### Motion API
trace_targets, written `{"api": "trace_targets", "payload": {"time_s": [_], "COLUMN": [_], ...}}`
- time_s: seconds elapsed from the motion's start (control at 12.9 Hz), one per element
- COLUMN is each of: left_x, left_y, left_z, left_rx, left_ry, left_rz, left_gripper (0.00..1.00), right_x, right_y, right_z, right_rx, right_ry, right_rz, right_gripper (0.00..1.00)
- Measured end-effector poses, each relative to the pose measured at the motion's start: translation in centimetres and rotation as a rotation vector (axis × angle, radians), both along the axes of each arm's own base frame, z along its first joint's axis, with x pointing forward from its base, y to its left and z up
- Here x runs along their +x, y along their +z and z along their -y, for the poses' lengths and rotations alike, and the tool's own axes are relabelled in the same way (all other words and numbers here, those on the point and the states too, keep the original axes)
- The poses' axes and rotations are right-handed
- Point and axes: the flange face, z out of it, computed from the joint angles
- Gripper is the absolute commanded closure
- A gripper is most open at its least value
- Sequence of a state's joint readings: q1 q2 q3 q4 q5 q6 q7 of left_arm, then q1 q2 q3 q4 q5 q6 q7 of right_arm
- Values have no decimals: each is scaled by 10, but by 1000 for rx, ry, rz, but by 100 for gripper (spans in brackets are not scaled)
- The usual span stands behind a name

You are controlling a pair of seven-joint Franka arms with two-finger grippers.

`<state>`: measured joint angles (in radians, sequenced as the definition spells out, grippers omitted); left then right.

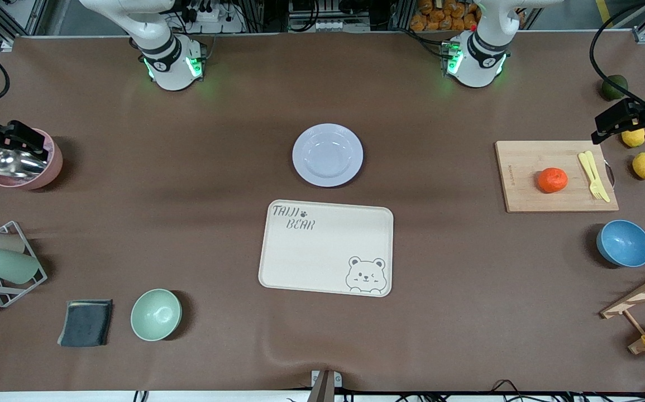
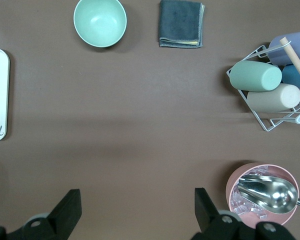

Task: Place orange and plate with both arms
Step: 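Grasp the orange on the cutting board with the left gripper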

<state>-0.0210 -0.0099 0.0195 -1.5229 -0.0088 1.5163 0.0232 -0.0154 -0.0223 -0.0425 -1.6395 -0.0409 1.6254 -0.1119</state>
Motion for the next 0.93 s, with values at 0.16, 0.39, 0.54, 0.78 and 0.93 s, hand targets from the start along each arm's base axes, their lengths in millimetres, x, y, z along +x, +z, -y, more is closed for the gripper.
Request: {"api": "trace_targets", "payload": {"time_s": [0.16,0.39,0.54,0.78,0.93], "left_x": [0,1,4,18,22], "left_y": [0,-2,-9,-56,-111], "left_z": [0,-1,-7,-41,-67], "left_rx": [0,0,2,3,15], "left_ry": [1,2,13,53,56], "left_rz": [0,-3,-18,-54,-61], "left_gripper": [0,0,0,0,0], "right_x": [0,1,1,1,1], "right_y": [0,0,0,1,1], "right_z": [0,2,3,4,5], "right_rx": [0,0,1,2,1], "right_ry": [0,-3,-6,-7,17], "right_rz": [2,6,9,11,13], "right_gripper": [0,0,0,0,0]}}
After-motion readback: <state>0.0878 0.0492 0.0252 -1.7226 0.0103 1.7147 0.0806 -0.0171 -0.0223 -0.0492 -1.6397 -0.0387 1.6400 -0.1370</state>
